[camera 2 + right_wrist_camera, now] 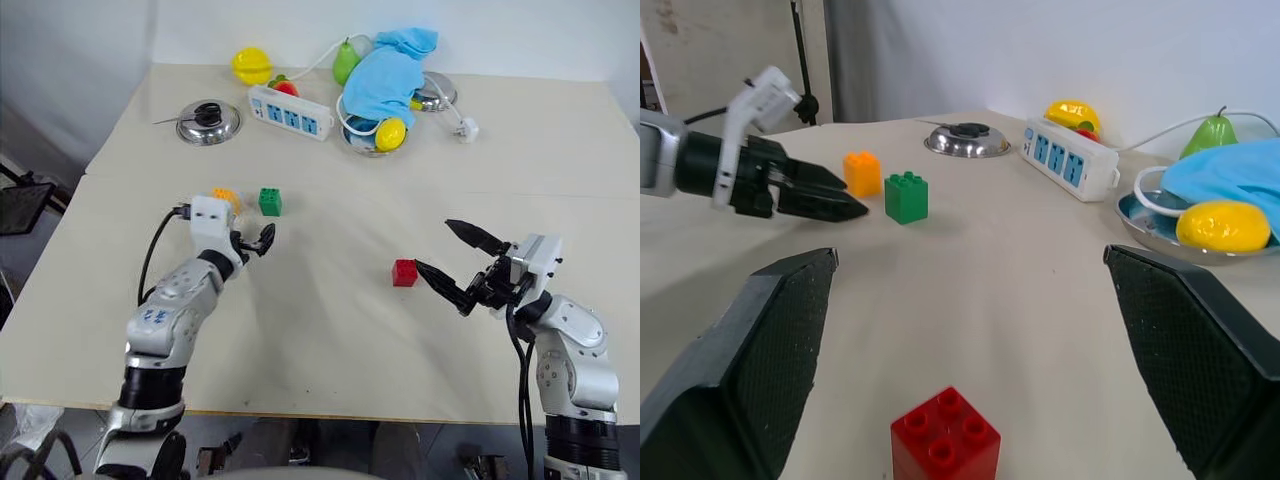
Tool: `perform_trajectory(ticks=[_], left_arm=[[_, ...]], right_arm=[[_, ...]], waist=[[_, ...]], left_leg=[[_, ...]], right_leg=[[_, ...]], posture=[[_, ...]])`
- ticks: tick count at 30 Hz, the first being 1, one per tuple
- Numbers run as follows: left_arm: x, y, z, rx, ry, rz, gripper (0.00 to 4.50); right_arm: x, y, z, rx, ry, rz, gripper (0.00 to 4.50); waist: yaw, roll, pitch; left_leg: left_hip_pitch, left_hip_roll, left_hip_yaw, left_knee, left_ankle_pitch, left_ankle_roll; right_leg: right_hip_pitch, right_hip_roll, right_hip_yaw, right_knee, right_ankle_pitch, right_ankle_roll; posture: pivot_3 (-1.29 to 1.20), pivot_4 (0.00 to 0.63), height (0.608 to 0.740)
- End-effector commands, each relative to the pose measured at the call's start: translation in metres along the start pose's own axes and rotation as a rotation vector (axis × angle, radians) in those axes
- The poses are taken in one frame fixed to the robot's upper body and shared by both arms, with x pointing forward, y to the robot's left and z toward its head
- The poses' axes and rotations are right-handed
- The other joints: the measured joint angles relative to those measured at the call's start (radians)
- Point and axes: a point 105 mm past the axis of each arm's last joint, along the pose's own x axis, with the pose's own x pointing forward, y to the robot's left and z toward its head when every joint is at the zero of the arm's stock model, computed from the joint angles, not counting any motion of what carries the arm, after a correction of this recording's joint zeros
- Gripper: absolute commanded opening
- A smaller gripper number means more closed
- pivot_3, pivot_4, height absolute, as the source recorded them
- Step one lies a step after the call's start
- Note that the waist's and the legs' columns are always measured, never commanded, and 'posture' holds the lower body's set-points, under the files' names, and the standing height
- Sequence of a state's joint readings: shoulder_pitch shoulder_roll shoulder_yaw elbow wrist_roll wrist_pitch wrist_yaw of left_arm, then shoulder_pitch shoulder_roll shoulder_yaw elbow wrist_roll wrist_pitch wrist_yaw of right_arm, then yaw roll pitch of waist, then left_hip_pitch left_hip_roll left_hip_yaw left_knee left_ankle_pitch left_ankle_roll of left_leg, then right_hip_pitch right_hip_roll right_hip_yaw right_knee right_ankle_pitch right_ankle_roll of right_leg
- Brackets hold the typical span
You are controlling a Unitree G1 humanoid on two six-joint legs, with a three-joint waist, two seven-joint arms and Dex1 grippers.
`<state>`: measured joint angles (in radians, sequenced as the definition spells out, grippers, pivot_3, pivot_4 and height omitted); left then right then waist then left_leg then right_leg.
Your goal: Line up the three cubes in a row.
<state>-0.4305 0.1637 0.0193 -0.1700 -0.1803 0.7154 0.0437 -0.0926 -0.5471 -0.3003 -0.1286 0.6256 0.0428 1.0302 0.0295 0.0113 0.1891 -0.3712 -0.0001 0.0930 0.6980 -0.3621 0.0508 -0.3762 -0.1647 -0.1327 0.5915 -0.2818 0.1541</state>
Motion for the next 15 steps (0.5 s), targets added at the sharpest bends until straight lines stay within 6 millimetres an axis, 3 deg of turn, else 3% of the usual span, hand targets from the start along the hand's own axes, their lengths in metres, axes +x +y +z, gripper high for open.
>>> perform_trajectory(ticks=[1,9,15], left_arm=[[0.011,-0.012,0.004,0.026,-0.022,-0.010,4.50],[0.040,-0.019,0.004,0.049,-0.034,-0.005,4.50],[0.059,-0.022,0.023,0.046,-0.110,-0.002,4.50]], right_arm=[[-0.002,0.003,0.012,-0.025,-0.031,-0.003,4.48],[-0.008,0.010,0.012,-0.011,-0.033,-0.023,4.48],[-0.012,0.016,0.009,0.018,-0.029,-0.046,4.48]], waist=[[0.001,0.000,0.000],[0.000,0.000,0.000],[0.003,-0.001,0.000]], left_leg=[[0.000,0.000,0.000,0.000,0.000,0.000],[0.000,-0.002,0.000,0.000,0.000,0.000],[0.000,-0.002,0.000,0.000,0.000,0.000]], right_leg=[[0.000,0.000,0.000,0.000,0.000,0.000],[0.000,0.000,-0.001,0.000,0.000,0.000],[0.000,0.000,-0.001,0.000,0.000,0.000]], posture=[[0.00,0.150,0.740],[0.00,0.150,0.740],[0.00,0.150,0.740]])
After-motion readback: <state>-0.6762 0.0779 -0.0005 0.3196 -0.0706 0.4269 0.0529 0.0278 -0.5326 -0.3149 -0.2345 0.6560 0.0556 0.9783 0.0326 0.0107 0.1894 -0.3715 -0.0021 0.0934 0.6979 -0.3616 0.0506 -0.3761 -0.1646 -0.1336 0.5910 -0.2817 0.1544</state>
